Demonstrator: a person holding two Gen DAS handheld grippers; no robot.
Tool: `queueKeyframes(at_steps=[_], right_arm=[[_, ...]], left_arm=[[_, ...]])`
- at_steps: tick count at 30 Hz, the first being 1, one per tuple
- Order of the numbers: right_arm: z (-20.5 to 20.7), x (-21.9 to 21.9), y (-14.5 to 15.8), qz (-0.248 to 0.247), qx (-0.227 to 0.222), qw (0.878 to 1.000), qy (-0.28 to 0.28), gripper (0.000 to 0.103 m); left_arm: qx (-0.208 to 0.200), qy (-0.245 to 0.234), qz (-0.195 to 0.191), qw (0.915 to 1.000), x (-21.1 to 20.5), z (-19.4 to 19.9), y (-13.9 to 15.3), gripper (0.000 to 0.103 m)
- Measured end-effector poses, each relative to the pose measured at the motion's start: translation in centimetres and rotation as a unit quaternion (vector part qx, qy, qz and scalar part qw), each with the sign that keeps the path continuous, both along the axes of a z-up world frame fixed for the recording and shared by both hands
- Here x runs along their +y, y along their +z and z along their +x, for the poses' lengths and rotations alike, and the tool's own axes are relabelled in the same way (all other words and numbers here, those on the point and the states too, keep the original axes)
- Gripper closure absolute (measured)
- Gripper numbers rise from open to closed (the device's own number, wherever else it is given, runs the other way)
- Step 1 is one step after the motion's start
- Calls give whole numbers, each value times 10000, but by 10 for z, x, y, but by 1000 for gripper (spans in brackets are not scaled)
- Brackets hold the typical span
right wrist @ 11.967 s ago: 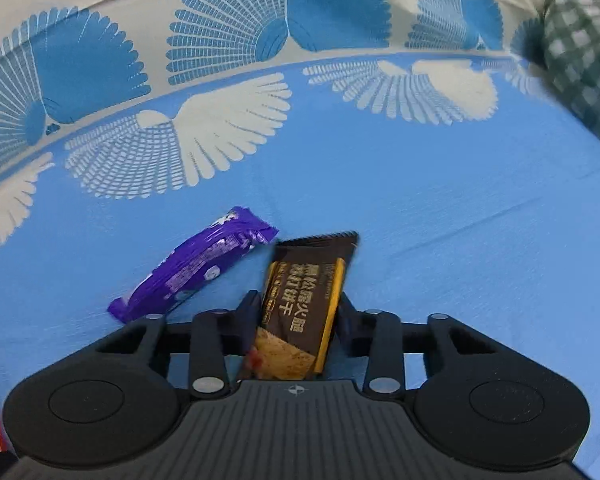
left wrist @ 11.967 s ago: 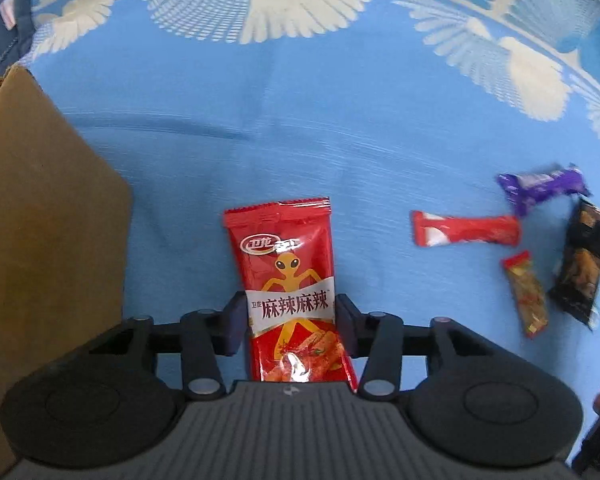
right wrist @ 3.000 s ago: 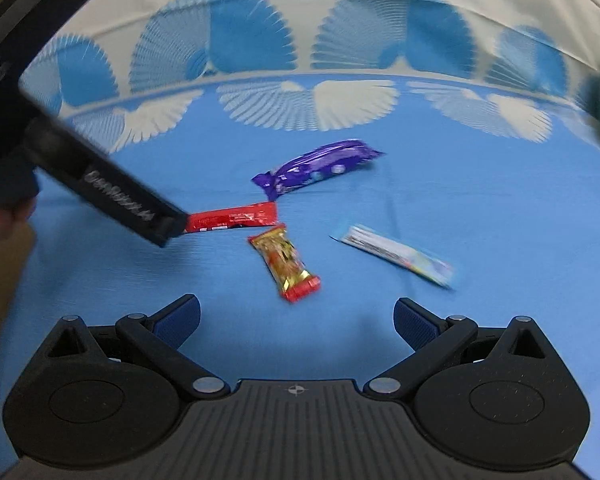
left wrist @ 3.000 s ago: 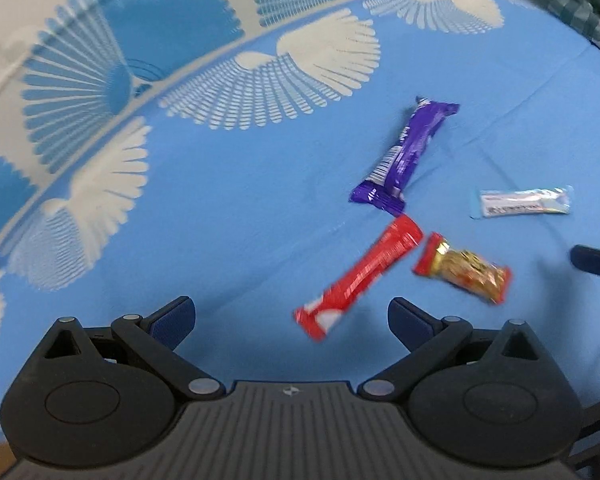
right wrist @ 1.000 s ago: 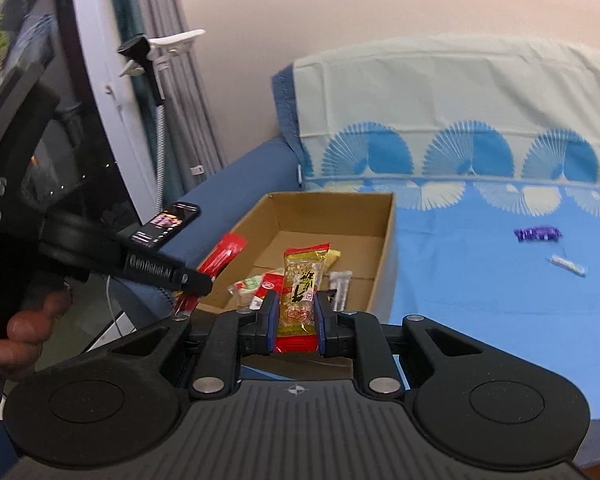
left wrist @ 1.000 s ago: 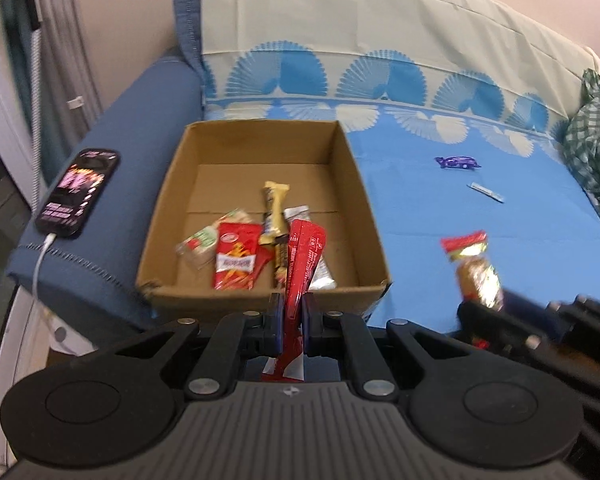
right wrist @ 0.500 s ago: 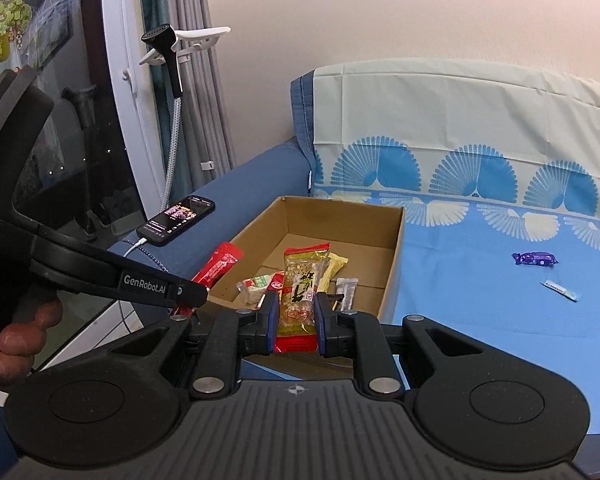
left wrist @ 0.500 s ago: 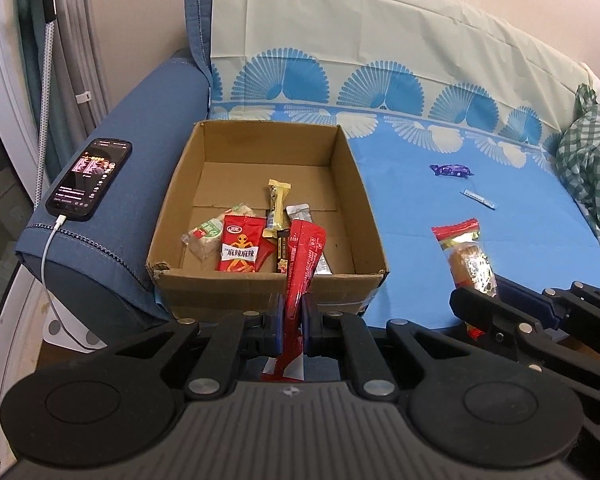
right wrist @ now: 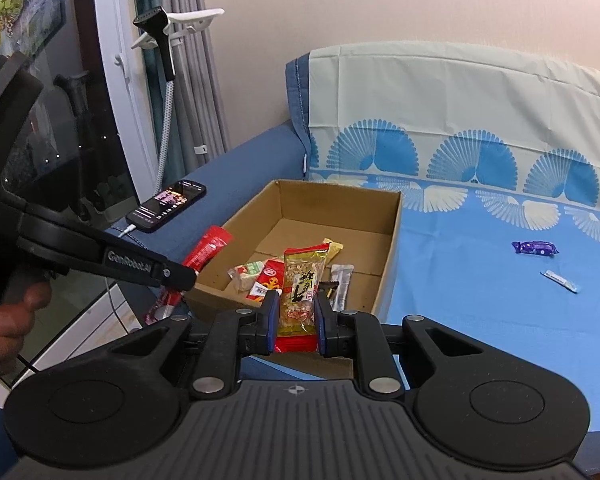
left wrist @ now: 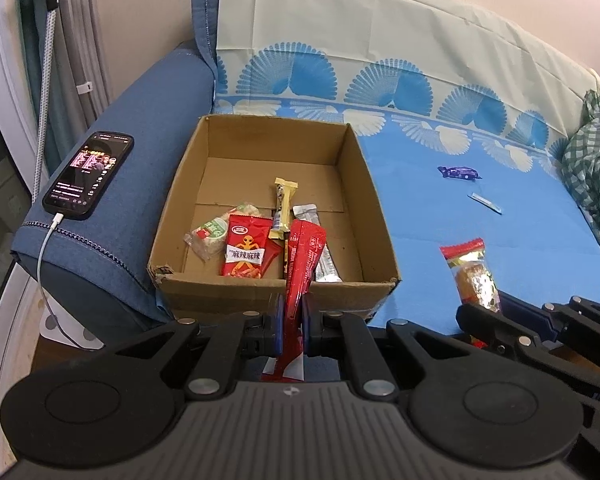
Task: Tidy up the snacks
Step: 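Carry the red stick candy and gold bar over the box with both tools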
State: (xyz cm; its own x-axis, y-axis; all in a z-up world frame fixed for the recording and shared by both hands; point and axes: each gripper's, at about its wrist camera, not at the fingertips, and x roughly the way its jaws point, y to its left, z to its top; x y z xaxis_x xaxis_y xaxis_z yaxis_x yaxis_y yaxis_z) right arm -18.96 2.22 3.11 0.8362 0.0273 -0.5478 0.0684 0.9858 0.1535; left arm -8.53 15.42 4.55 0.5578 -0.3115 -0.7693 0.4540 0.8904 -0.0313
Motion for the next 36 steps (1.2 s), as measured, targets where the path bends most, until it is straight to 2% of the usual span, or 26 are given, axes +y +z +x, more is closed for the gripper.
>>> queueKeyframes(at_steps=[14, 24, 36], right_arm=[[51, -7, -15, -86, 357, 9993, -45, 84], [109, -15, -28, -147, 532, 9985, 59, 83], [183, -37, -60, -98, 759, 9971, 57, 83]], left_arm=[[187, 244, 102, 9995, 1, 65, -12, 93], [347, 328, 237, 9986, -8, 119, -29, 93], [476, 377, 427, 9972, -32, 191, -57, 93]])
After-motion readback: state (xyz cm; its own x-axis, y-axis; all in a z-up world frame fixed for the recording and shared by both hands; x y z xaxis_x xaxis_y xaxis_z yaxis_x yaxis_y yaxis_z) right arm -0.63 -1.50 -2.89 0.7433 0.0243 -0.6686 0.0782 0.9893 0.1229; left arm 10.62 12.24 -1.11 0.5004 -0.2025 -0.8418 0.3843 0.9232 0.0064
